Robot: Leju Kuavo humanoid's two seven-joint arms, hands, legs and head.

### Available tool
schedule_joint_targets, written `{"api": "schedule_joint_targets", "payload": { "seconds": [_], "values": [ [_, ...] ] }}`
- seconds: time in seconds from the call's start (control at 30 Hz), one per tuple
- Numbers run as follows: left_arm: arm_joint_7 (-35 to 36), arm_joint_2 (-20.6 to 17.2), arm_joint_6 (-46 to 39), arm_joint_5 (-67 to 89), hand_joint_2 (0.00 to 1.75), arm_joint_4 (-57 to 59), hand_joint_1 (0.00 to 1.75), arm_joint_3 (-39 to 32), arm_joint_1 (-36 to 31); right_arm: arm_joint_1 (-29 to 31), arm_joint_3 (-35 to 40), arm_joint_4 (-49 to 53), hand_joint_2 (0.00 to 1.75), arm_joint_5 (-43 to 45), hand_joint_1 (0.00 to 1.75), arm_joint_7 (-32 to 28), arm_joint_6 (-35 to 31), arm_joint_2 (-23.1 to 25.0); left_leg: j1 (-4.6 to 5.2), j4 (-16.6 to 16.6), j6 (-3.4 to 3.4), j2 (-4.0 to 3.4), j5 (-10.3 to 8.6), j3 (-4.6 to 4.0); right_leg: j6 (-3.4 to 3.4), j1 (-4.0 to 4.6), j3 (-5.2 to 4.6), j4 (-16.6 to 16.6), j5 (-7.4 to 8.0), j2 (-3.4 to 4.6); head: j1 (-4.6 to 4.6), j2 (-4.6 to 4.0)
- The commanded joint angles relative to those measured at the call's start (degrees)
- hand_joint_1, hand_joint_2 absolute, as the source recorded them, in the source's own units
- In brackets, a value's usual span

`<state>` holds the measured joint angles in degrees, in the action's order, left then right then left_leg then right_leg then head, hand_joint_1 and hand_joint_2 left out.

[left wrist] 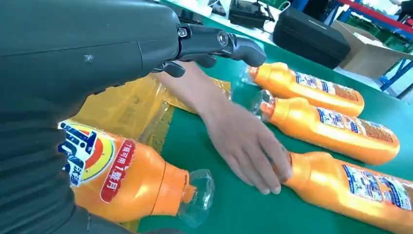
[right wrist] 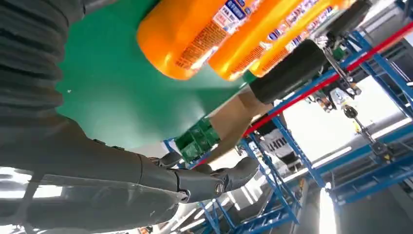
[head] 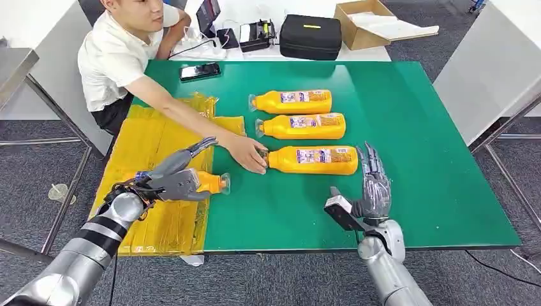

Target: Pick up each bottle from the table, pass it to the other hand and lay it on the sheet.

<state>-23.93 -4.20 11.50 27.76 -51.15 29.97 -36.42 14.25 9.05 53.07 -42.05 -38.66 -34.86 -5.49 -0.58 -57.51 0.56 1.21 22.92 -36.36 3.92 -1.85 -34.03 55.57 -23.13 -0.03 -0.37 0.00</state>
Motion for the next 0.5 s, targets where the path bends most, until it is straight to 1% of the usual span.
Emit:
{"api": "schedule_joint_targets", "payload": {
  "seconds": [0.03, 0.1, 0.13, 0.17, 0.2, 0.27, 0.37, 0.4, 0.43, 0.5],
  "values": [
    [-0.03, -1.16, -0.26, -0.55, 1.75, 0.24, 0.00, 3.29, -1.33, 3.97, 2.79, -7.89, 1.75, -0.76, 0.00, 0.08, -1.24, -0.68, -0.05, -0.03, -0.01, -0.18, 0.10, 0.19, -0.19, 0.09, 0.17, -0.02, -0.05, 0.10, 0.00, 0.00],
    [-0.03, -0.95, -0.28, -0.56, 1.75, 0.14, 0.00, 3.42, -1.29, 4.34, 2.70, -7.86, 1.75, -0.73, 0.00, 0.07, -1.08, -0.84, -0.08, -0.07, 0.00, -0.23, 0.15, 0.25, -0.25, 0.13, 0.23, -0.01, -0.07, 0.12, 0.00, 0.00],
    [-0.60, -0.68, -1.14, -1.12, 1.75, -0.64, 0.00, 3.36, -0.92, 5.51, 3.00, -9.45, 1.75, -1.15, 0.00, 0.38, 0.74, -1.07, -0.04, -0.03, 0.01, -0.17, 0.09, 0.16, -0.18, 0.07, 0.15, -0.02, -0.04, 0.09, 0.00, 0.00],
    [-0.63, -0.22, -2.75, -0.85, 1.75, -1.40, 0.00, 3.50, -0.50, 7.05, 4.55, -11.69, 1.75, -4.97, 0.00, 3.48, 1.40, -1.96, -0.03, -0.01, 0.01, -0.14, 0.05, 0.10, -0.14, 0.06, 0.08, -0.03, -0.01, 0.07, 0.00, 0.00],
    [-0.51, 0.48, -3.67, -0.68, 1.75, -2.23, 0.00, 3.70, -0.01, 8.09, 5.26, -12.35, 1.75, -5.77, 0.00, 3.50, 3.17, -2.92, -0.05, -0.06, 0.02, -0.21, 0.12, 0.19, -0.21, 0.09, 0.17, 0.00, -0.05, 0.11, 0.00, 0.00],
    [-0.40, 1.00, -6.21, 0.85, 1.75, -4.41, 0.00, 4.47, 1.32, 9.78, 6.71, -14.40, 1.75, -8.12, 0.00, 4.54, 5.79, -4.41, -0.01, -0.01, 0.02, -0.11, 0.04, 0.08, -0.11, 0.03, 0.08, -0.02, -0.01, 0.05, 0.00, 0.00],
    [-0.54, 1.13, -7.38, 1.47, 1.75, -6.59, 0.00, 5.24, 3.02, 11.37, 8.32, -15.96, 1.75, -10.70, 0.00, 6.32, 8.46, -6.13, 0.00, -0.07, 0.05, -0.16, 0.12, 0.21, -0.20, 0.05, 0.23, -0.02, -0.07, 0.06, 0.00, 0.00],
    [-0.50, 1.17, -7.47, 1.41, 1.75, -7.15, 0.00, 5.21, 3.55, 11.85, 8.20, -16.28, 1.75, -10.36, 0.00, 6.69, 9.98, -6.14, 0.00, -0.05, 0.03, -0.13, 0.09, 0.16, -0.16, 0.03, 0.18, -0.02, -0.05, 0.05, 0.00, 0.00],
    [-0.42, 1.31, -7.43, 1.03, 1.75, -7.52, 0.00, 5.04, 4.01, 12.46, 9.11, -16.33, 1.75, -11.61, 0.00, 7.68, 10.70, -6.56, -0.01, -0.09, 0.04, -0.21, 0.18, 0.29, -0.25, 0.07, 0.31, -0.01, -0.11, 0.09, 0.00, 0.00],
    [-0.43, 1.41, -7.50, 1.13, 1.75, -7.65, 0.00, 5.33, 4.07, 13.68, 9.85, -16.95, 1.75, -11.43, 0.00, 8.87, 14.39, -6.67, 0.06, -0.01, 0.02, -0.10, 0.05, 0.10, -0.11, -0.02, 0.09, -0.02, -0.02, 0.05, 0.00, 0.00]
  ]
}}
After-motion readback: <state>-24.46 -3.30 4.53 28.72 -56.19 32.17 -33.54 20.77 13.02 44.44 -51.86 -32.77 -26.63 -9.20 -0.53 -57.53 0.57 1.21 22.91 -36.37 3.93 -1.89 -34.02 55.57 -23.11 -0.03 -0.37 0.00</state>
